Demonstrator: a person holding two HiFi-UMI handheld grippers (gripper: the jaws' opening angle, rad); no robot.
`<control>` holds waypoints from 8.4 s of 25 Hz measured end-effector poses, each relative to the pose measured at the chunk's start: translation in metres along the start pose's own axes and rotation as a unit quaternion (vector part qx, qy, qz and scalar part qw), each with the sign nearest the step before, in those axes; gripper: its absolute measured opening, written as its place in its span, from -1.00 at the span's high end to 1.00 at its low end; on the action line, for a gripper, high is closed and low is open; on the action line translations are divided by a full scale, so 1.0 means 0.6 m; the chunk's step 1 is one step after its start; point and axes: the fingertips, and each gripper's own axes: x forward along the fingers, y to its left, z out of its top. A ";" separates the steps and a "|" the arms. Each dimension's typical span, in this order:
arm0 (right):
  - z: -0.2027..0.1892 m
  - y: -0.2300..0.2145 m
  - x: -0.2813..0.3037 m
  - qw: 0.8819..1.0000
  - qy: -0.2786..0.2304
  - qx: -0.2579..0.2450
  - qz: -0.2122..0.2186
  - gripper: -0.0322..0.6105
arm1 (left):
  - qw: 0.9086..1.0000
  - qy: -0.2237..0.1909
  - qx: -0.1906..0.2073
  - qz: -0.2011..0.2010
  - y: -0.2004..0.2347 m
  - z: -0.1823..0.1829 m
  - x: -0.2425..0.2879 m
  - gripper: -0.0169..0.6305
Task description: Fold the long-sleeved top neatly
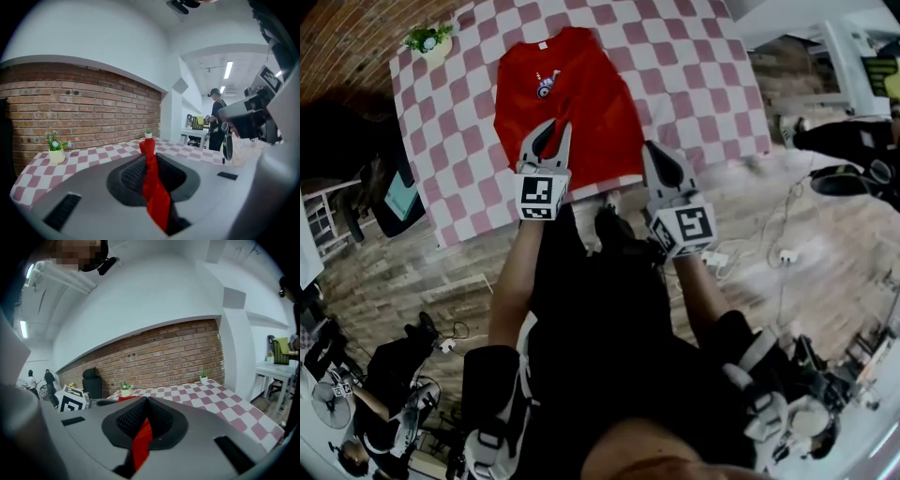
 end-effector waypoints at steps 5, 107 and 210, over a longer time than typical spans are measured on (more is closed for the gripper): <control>-0.017 -0.015 -0.010 1.000 0.005 0.001 -0.009 0.88 | 0.999 0.020 0.001 -0.032 -0.049 -0.040 0.027 0.77; 0.113 0.113 0.214 0.998 -0.004 -0.030 0.061 0.88 | 0.993 -0.032 -0.075 0.089 0.218 0.127 -0.127 0.93; -0.095 -0.233 0.804 0.926 0.296 -0.201 0.124 0.80 | 0.976 0.214 0.023 0.042 0.537 -0.157 0.330 0.85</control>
